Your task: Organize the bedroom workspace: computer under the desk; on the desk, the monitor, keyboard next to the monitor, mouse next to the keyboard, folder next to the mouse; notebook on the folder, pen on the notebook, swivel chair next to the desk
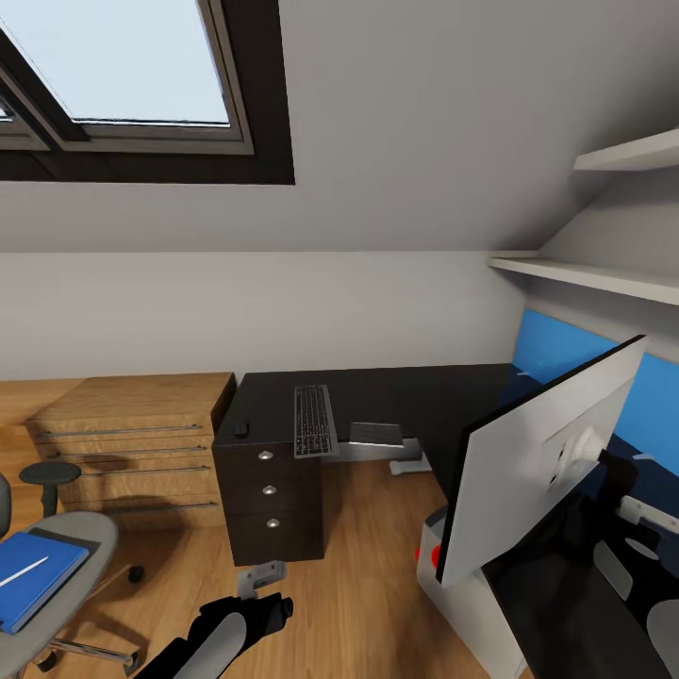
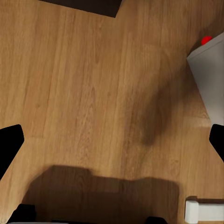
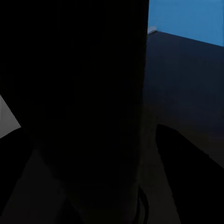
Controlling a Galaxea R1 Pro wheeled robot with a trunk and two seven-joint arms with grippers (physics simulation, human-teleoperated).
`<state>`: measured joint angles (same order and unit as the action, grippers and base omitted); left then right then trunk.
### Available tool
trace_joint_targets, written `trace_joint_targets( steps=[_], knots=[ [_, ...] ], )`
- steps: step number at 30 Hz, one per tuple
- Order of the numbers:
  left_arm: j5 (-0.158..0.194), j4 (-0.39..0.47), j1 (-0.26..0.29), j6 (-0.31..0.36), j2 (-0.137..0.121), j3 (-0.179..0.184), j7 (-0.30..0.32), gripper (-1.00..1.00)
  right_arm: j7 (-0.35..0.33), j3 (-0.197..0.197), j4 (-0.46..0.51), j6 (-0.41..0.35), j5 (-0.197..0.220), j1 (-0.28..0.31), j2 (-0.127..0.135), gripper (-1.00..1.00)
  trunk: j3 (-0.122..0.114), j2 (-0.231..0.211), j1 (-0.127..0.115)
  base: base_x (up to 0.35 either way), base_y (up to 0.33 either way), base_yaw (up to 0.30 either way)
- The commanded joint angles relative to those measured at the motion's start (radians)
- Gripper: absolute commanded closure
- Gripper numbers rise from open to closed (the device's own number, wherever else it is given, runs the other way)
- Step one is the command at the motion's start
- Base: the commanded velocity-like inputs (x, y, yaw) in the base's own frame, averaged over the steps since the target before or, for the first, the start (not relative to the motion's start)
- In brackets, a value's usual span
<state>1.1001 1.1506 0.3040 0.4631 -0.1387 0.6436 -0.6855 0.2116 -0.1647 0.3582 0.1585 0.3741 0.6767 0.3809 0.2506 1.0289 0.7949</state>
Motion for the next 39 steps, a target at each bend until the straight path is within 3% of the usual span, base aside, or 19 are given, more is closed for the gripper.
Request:
trace_joint_targets(
  steps=[1, 7, 20, 39],
  knots=[
    [0.007, 0.001, 0.001, 0.0, -0.001, 0.003, -0.008, -1.0, 0.0, 0.002, 0.001, 0.004, 0.008, 0.001, 0.0, 1.0, 0.001, 0.001, 0.0, 0.0, 0.0, 0.0],
    [0.007, 0.001, 0.001, 0.002, -0.002, 0.004, -0.006, -1.0, 0.0, 0.003, 0.001, 0.0, 0.008, 0.001, 0.0, 1.0, 0.001, 0.001, 0.0, -0.088, 0.0, 0.0],
    [0.007, 0.001, 0.001, 0.003, -0.002, 0.003, -0.006, -1.0, 0.0, 0.002, 0.006, 0.0, 0.008, 0.001, 0.0, 1.0, 0.001, 0.001, 0.0, -0.321, 0.0, 0.033],
    [0.007, 0.001, 0.001, 0.002, -0.002, 0.003, -0.008, -1.0, 0.0, 0.004, 0.007, -0.001, 0.008, 0.001, -0.002, 1.0, 0.001, 0.001, 0.0, -0.336, -0.083, 0.256]
  ],
)
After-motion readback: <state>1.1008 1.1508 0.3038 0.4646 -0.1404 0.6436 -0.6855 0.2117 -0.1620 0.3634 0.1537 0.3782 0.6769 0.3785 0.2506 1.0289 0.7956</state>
